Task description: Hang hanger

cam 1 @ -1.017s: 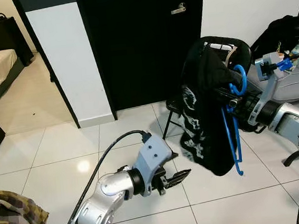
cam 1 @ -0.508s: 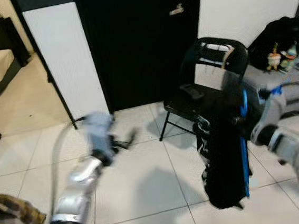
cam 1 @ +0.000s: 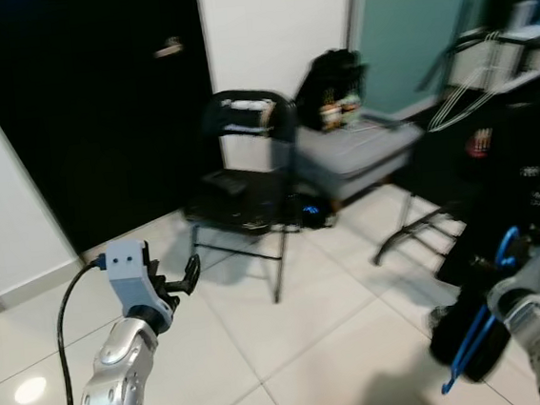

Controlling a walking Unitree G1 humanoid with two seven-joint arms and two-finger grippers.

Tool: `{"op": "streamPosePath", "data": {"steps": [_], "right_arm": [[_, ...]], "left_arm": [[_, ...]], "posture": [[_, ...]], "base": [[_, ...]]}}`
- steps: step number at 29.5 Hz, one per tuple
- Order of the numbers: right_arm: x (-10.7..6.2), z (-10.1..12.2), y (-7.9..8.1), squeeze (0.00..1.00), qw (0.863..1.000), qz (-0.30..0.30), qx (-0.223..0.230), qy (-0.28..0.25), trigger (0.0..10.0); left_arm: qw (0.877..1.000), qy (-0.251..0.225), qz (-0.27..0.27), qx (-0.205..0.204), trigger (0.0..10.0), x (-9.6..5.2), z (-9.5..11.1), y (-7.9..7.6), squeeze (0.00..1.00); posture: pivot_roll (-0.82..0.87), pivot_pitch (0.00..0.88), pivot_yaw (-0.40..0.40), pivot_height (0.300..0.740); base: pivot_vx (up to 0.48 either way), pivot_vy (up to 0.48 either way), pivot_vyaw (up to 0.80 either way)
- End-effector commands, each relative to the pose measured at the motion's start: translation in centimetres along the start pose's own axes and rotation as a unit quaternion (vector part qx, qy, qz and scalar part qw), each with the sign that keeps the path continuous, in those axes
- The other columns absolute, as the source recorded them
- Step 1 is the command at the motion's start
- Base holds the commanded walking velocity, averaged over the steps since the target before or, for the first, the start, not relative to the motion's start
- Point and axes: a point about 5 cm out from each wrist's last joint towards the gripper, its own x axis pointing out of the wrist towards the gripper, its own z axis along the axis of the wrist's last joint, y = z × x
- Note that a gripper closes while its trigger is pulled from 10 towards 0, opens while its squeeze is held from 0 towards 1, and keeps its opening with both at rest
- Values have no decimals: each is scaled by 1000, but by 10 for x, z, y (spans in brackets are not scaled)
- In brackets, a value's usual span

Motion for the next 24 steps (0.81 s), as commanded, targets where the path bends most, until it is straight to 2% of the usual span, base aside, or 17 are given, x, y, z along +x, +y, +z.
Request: {"op": "streamPosePath", "data": {"steps": [1,5,6,9,14,16,17,18,19,21,22,23,24], "right_arm": [[2,4,5,0,1000,4,18,-19,10000],[3,2,4,0,1000,0,19,-25,10000],[4,3,7,0,1000,6,1,-26,10000],[5,4,10,0,999,11,-11,-30,10000],[6,17,23,0,997,47,-33,-52,10000],[4,47,37,0,985,71,-119,-107,10000],[1,65,44,0,973,77,-163,-144,10000],[1,65,44,0,973,77,-163,-144,10000],[-3,81,49,0,961,79,-198,-178,10000],[-3,81,49,0,961,79,-198,-178,10000],[-7,95,56,0,950,83,-217,-208,10000],[-7,95,56,0,950,83,-217,-208,10000],[-12,111,65,0,937,91,-236,-241,10000]], "left_arm": [[1000,18,-9,8,10000,4,-7,-2,0],[1000,21,-17,10,10000,6,-9,-4,0],[1000,19,-21,13,10000,7,-9,-5,0],[999,17,-23,14,10000,7,-9,-5,0],[999,14,-36,20,10000,7,-7,-8,0],[998,11,-59,24,10000,7,-7,-14,0],[997,9,-68,22,10000,7,-6,-16,0],[997,9,-68,22,10000,7,-6,-16,0],[997,6,-73,19,10000,7,-6,-17,0],[997,6,-73,19,10000,7,-6,-17,0],[997,3,-78,17,10000,7,-5,-18,0],[997,3,-78,17,10000,7,-5,-18,0],[996,-3,-85,17,10000,8,-4,-19,0]], "posture": [[-161,0,18,740],[-163,0,19,740],[-156,0,17,740],[-156,0,17,740],[-152,0,18,740],[-155,0,15,740],[-161,0,19,740],[-161,0,19,740],[-162,0,21,740],[-162,0,21,740],[-162,0,23,740],[-162,0,23,740],[-167,0,26,740]], "base": [[0,0,-800],[0,0,-800],[0,0,-800],[0,0,-800],[0,0,-251],[0,0,0],[0,0,0],[0,0,0],[0,0,0],[0,0,0],[0,0,0],[0,0,0],[0,0,0]]}}
